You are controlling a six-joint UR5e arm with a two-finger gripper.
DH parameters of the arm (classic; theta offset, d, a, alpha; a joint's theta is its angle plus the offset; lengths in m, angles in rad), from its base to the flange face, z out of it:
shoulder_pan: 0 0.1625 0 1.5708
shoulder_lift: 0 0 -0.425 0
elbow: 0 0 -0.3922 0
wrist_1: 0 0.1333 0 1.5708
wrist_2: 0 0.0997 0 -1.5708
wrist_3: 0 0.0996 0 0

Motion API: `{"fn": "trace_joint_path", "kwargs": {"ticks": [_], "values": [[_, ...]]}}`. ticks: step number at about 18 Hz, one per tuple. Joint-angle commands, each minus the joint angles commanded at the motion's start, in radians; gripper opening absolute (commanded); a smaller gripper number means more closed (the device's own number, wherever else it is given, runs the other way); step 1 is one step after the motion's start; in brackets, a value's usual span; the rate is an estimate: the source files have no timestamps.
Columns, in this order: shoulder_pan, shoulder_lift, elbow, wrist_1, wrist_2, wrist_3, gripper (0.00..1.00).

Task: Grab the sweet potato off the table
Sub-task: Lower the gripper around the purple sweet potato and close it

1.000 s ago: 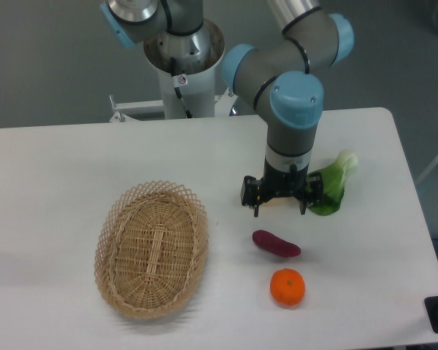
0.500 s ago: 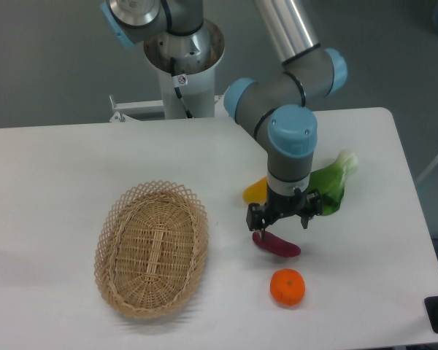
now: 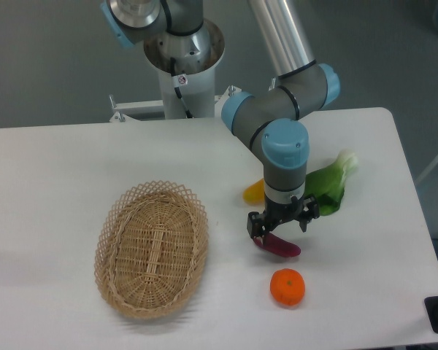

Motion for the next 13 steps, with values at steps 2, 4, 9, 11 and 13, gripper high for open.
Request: {"fn": "trace_joint_path", "kwargs": {"ticks": [2, 4, 9, 11, 13], "values": [[-0.012, -0.025, 0.015, 0.0, 0.023, -0.034, 1.0], [-0.037, -0.041, 0.017, 0.0, 0.075, -0.046, 1.0], [-0.043, -0.057, 0.015, 0.018, 0.084, -0.055, 1.0], [-0.052, -0.066, 0.014, 0.047, 0.087, -0.056, 0.97], [-0.052, -0.06, 0.009, 0.048, 0.087, -0.056, 0.8]]}}
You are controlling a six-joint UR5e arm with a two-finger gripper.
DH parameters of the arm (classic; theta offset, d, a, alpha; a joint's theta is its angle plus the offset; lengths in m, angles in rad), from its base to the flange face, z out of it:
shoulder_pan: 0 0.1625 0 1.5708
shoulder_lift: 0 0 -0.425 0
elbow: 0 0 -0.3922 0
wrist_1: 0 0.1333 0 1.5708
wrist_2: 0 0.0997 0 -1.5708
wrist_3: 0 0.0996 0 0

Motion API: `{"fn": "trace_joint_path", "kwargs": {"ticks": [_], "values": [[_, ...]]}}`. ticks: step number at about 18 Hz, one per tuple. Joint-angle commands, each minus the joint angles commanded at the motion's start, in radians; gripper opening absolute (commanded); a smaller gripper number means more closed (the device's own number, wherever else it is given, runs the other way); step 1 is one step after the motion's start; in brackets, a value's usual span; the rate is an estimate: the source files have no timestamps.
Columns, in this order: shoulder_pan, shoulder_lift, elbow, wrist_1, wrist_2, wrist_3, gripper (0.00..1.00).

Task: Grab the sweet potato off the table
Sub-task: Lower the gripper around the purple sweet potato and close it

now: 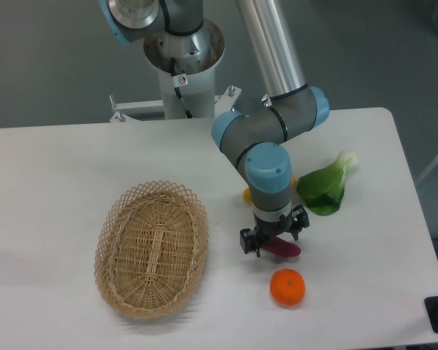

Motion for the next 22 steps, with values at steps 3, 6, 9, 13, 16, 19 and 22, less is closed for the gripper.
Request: {"fn": "trace_joint_path", "kwargs": {"ticks": [3, 6, 9, 13, 16, 19, 22], "values": [[0.0, 0.006, 0.0, -0.002, -0.002, 0.003, 0.66], [0.0, 0.008, -0.005, 0.0, -0.002, 0.012, 0.57], [0.0, 0.006, -0.005, 0.0, 0.0, 0.014, 0.51], [0.0, 0.006, -0.003, 0.0, 0.0, 0.014, 0.5], [0.0, 0.005, 0.001, 0.0, 0.0, 0.014, 0.47], [0.002, 0.005, 0.005, 0.0, 0.002, 0.015, 0.43], [0.0, 0.006, 0.009, 0.0, 0.031, 0.017, 0.36]]}}
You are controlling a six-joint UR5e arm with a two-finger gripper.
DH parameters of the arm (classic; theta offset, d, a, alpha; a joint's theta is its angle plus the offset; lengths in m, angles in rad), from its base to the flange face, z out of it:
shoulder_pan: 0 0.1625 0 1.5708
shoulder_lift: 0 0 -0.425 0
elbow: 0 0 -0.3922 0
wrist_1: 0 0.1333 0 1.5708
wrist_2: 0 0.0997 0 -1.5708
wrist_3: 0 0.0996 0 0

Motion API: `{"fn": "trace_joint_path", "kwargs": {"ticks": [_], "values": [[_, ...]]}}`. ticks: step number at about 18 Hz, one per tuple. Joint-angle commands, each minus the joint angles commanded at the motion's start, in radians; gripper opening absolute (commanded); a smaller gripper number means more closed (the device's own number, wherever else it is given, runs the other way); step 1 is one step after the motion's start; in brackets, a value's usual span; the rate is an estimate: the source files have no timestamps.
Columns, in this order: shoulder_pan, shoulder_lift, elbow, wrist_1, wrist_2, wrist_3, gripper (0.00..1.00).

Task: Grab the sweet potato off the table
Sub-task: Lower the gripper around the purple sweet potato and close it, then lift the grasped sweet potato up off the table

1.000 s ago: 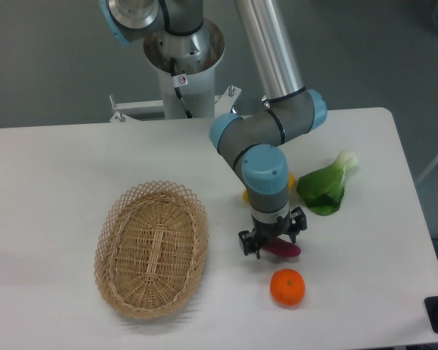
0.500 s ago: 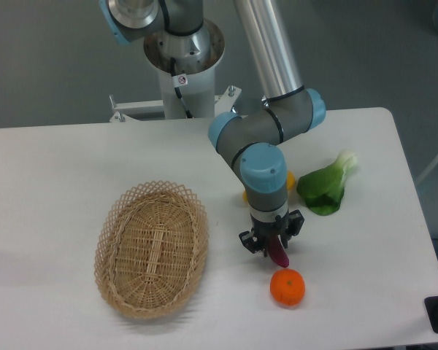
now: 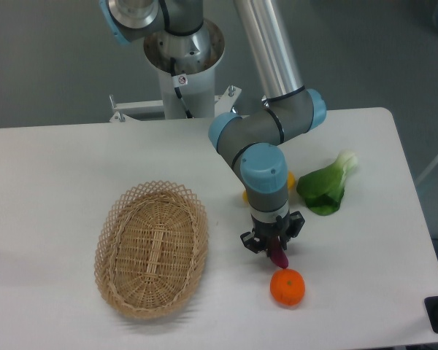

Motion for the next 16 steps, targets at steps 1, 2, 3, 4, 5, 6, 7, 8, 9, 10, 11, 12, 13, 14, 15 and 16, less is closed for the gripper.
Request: {"fn": "trace_joint_path", "kwargs": {"ticks": [1, 2, 3, 4, 5, 6, 7, 8, 9, 10, 11, 12, 13, 14, 15, 16], "values": [[0.0, 0.0, 0.0, -0.002, 0.002, 0.008, 0.36], [0.0, 0.0, 0.0, -0.002, 0.002, 0.021, 0.36], [0.0, 0.002, 0.0, -0.003, 0.002, 0.034, 0.35], [0.0, 0.003, 0.0, -0.003, 0.003, 0.035, 0.34], [0.0, 0.005, -0.002, -0.003, 0.003, 0.038, 0.34], [0.002, 0.006, 0.0, -0.002, 0.006, 0.04, 0.34], [0.002, 0.008, 0.0, -0.002, 0.008, 0.04, 0.33], [0.002, 0.012, 0.002, -0.002, 0.009, 0.041, 0.33], [0.002, 0.026, 0.005, -0.002, 0.009, 0.041, 0.32], [0.002, 0.04, 0.006, -0.002, 0.009, 0.049, 0.32], [0.002, 0.058, 0.008, -0.003, 0.009, 0.078, 0.32], [0.002, 0.081, 0.011, -0.005, 0.009, 0.125, 0.32], [0.002, 0.106, 0.017, -0.008, 0.009, 0.18, 0.32], [0.002, 0.124, 0.035, -0.011, 0.008, 0.219, 0.32], [0.002, 0.139, 0.052, -0.021, 0.009, 0.241, 0.32], [0.0, 0.156, 0.067, -0.047, 0.005, 0.241, 0.32]]}}
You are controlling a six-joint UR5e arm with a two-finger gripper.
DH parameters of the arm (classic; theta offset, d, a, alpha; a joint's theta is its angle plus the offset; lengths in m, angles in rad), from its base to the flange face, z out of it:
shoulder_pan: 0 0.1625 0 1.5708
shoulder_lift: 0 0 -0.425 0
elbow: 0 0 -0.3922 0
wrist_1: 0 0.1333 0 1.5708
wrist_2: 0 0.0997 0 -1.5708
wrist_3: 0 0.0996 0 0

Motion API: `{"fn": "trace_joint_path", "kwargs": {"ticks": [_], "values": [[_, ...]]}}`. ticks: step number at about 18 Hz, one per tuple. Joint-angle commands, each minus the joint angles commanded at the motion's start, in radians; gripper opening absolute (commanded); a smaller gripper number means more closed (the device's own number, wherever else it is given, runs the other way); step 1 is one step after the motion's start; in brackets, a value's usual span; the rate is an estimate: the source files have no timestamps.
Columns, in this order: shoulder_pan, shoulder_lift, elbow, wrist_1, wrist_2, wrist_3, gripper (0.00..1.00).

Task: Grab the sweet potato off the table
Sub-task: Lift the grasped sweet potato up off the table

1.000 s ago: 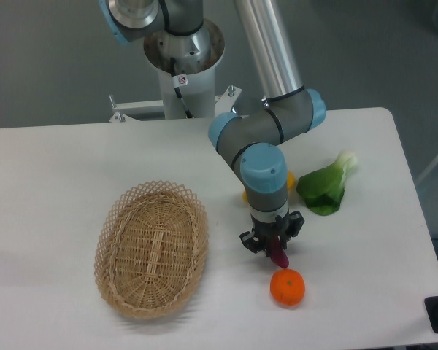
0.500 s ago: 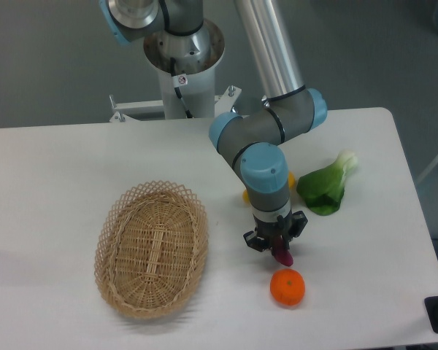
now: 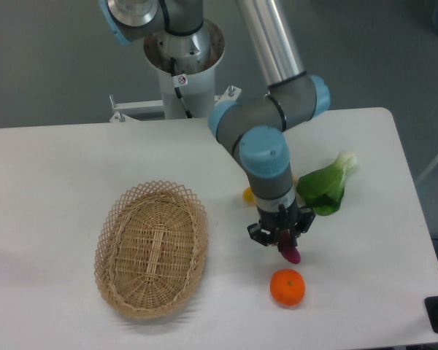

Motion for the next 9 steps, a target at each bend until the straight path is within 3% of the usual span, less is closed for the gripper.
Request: {"fn": "trace_joint_path", "kwargs": {"ticks": [3, 5, 9], "values": [[-0.017, 0.058, 0.058, -0.101, -0.008, 0.011, 0.24], [-0.055, 0.084, 0.104, -0.147, -0.018, 0.017, 0.25], [-0.063, 0.146, 0.141, -0.229, -0.022, 0.046, 0.25]]}}
